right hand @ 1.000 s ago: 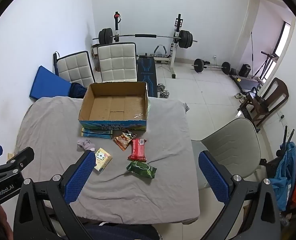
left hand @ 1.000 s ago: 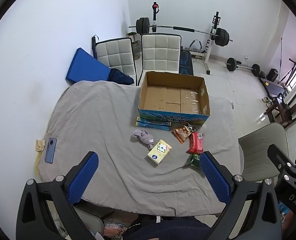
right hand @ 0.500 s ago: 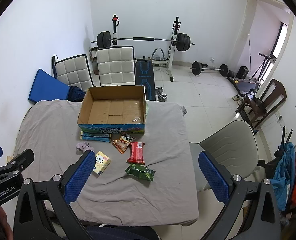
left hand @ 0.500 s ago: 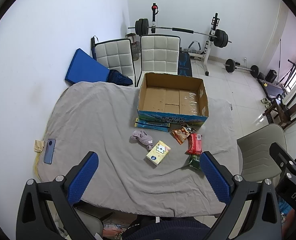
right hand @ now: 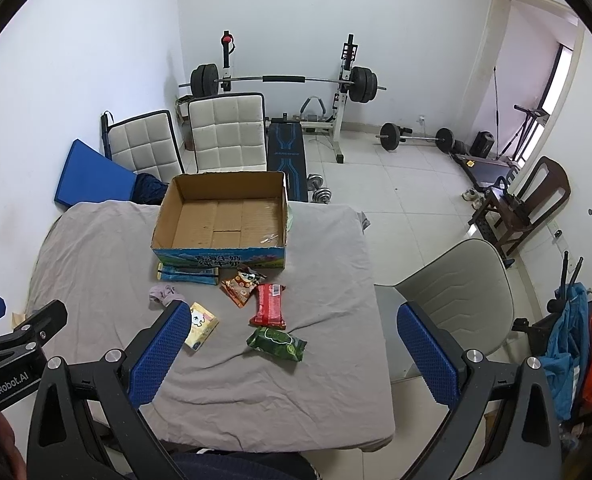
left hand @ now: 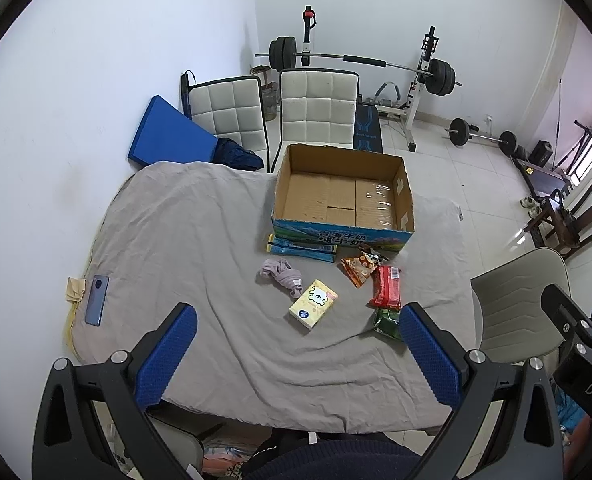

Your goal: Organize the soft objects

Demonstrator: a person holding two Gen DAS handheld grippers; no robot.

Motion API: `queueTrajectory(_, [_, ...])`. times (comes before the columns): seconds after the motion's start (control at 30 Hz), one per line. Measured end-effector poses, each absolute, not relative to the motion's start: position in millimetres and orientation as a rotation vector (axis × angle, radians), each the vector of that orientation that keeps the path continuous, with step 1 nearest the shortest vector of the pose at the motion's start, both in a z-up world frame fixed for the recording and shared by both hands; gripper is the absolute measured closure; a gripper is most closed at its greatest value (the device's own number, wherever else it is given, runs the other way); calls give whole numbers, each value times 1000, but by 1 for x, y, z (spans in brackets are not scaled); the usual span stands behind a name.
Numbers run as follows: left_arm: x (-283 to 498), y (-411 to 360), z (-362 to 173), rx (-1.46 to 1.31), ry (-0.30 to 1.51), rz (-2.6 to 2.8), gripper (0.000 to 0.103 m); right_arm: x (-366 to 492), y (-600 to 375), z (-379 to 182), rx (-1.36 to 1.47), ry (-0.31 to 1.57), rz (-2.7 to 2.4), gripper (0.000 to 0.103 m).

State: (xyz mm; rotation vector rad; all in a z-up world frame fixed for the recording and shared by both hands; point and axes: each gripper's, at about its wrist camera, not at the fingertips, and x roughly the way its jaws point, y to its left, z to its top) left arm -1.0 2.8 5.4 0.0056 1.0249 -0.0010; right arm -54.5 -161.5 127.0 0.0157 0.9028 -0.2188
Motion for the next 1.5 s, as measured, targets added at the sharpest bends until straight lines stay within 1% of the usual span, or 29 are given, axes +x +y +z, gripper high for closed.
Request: queueTrajectory(1.5, [8,2,8,-10,1014,-4,0,-47,-160,130,3,882,-241,0])
